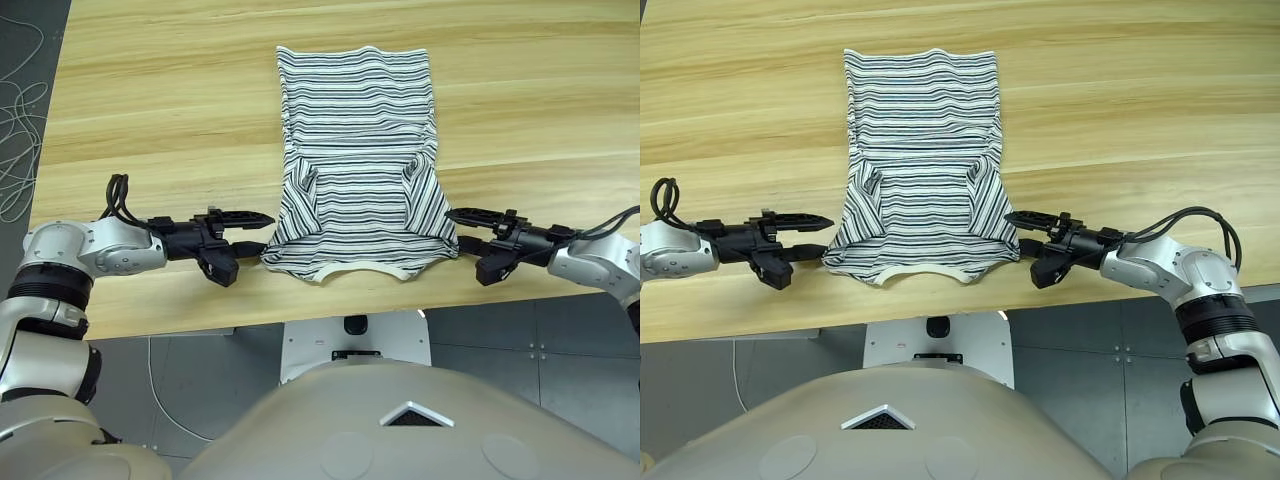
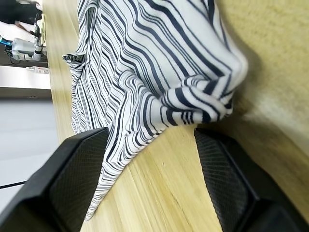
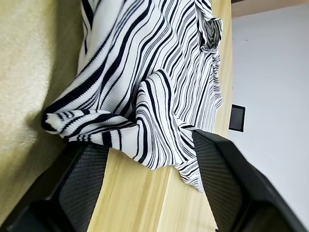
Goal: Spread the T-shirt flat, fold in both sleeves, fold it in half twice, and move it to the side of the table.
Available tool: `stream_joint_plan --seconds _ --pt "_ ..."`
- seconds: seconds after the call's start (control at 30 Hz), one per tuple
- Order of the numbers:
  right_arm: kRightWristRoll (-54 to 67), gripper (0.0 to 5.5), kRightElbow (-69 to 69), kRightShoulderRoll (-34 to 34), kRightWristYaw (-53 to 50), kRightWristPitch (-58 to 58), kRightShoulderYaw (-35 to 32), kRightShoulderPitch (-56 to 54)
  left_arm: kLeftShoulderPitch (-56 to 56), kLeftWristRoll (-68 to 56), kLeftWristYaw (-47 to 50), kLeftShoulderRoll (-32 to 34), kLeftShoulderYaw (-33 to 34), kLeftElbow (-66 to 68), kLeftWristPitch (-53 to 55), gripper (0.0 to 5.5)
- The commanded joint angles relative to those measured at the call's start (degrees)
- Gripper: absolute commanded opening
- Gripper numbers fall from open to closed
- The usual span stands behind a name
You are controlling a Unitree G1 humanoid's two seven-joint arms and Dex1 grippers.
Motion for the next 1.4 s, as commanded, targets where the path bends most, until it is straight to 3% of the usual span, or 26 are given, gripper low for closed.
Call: stream_joint_plan --seconds 0.03,0.23,0.4,0.5,0.97,1.4 --pt "5.63 3.1 2.6 -1.83 1.69 0.43 -1.31 0.17 0.74 1.01 -0.44 -0.35 -1.89 0.46 0.37 3.33" --pt "20.82 3.1 5.63 -0.53 7.84 4.11 -4.05 1.21 1.04 -0.31 -0.4 0.06 -2.43 0.91 0.83 3.33" --pt "30.63 3.1 4.77 -1.38 22.07 13.06 -2.28 4.52 1.15 -0.68 -0.32 0.04 -2.68 0.91 0.86 3.33" --pt "25.87 3.1 2.75 -2.81 23.51 12.3 -1.43 4.64 1.19 -0.84 -0.13 0.13 -2.75 0.95 0.87 3.33" --pt "9.82 3.1 0.07 -3.68 11.88 -3.82 -1.99 2.38 0.58 0.28 -0.88 2.37 -3.64 0.88 -0.39 3.33" --pt "-0.22 3.1 1.9 -0.54 5.63 -3.07 1.65 -0.33 0.18 1.5 0.23 -0.06 -5.52 1.03 1.16 3.33"
